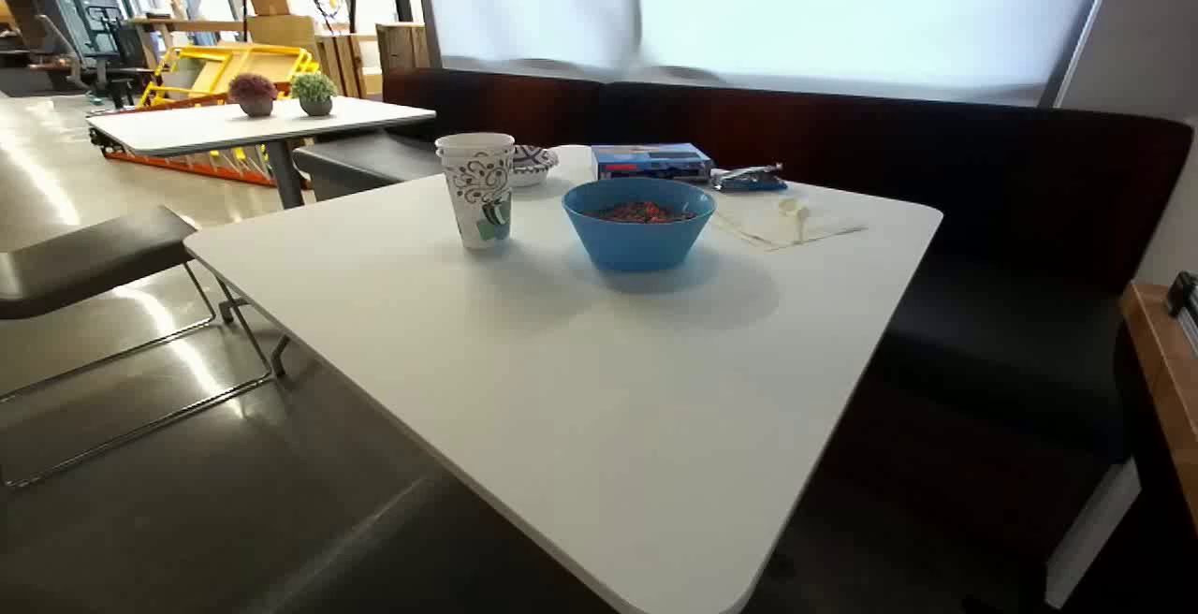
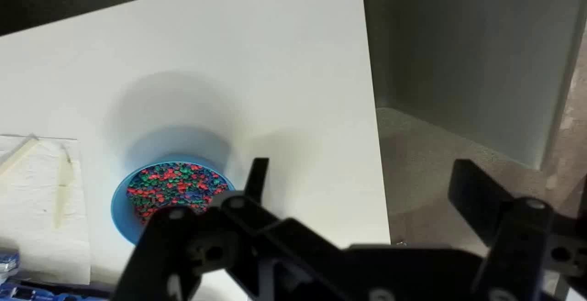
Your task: Move the bowl to the left
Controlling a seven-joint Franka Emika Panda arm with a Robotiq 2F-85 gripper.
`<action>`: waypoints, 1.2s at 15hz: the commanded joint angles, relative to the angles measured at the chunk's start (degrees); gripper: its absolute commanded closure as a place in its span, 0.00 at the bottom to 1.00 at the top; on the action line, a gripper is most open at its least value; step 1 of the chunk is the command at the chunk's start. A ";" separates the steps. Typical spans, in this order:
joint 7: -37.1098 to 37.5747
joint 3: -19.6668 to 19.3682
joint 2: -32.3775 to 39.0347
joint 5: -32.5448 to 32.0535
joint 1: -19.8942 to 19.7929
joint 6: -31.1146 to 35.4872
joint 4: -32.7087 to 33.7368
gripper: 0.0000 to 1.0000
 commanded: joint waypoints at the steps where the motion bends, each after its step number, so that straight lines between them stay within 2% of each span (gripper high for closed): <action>1: 0.32 -0.53 0.12 -0.45 0.55 -0.08 0.09 0.00; 10: 0.32 -0.53 0.14 -0.45 0.55 -0.08 0.09 0.00; 13: 0.69 -1.17 1.76 -2.42 -1.92 1.56 0.79 0.00; 18: -3.13 -7.30 6.89 -2.98 -5.46 0.61 4.65 0.00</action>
